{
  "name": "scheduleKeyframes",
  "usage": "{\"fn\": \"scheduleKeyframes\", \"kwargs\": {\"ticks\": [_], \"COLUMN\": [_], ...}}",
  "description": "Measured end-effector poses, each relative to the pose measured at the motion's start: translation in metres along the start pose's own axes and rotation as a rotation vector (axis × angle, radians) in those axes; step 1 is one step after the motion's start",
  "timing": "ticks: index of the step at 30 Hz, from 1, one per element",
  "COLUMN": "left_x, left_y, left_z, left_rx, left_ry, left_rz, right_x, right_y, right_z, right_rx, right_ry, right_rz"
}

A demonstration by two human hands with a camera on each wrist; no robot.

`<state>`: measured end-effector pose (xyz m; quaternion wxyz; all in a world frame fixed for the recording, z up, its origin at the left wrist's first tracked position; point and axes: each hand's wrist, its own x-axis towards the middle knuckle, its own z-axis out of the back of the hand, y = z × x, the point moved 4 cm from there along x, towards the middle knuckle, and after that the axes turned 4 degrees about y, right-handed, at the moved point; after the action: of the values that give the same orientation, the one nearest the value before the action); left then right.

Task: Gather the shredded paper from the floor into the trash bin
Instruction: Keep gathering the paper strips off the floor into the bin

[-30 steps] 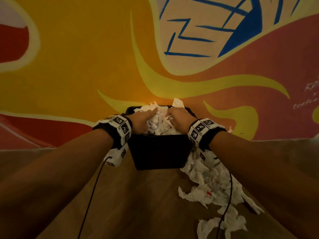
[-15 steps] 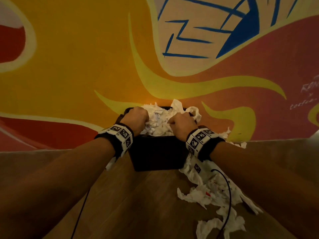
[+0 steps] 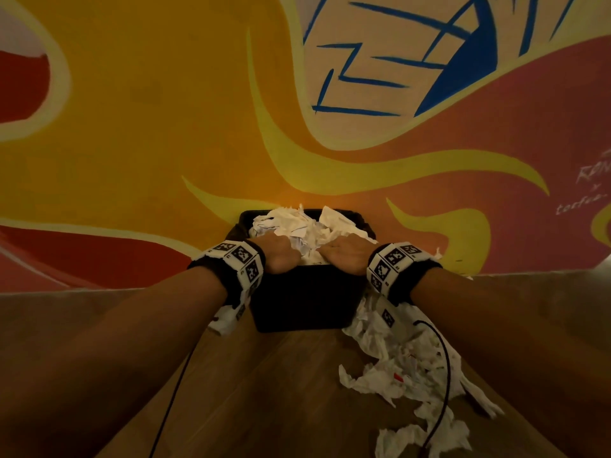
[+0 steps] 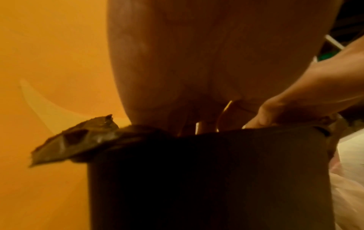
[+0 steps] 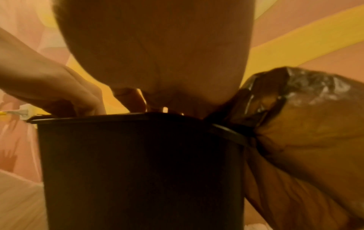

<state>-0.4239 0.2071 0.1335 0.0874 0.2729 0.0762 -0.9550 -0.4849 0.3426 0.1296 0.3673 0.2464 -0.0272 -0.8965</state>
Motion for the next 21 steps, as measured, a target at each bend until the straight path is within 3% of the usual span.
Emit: {"fn": "scheduleKeyframes", "kwargs": {"ticks": [8,11,17,21], "left_x": [0.003,0.003,-0.004,-0.019], "left_y": [-0.007,-0.008,0.002,0.008], "left_z": [-0.005,-0.009,0.003,0.019], "left_rx": [0.045,0.030,-0.097,-0.007], "left_ry": [0.129,0.117,-0.193,-0.443], "left_rz": [-0.033,-0.051,-0.058,-0.002], "right_x": [0.011,0.014,0.007,-0.003], "right_y": [-0.002,-0.001,-0.001,0.003], "right_z": [-0.004,-0.006,0.001,0.016], "right_rx": [-0.025,-0.001,-0.022,-0.090], "right_ry": [-0.013,0.014,-0.039,-0.134], "right_rz": [-0.063,-0.045,0.029,0.057]}}
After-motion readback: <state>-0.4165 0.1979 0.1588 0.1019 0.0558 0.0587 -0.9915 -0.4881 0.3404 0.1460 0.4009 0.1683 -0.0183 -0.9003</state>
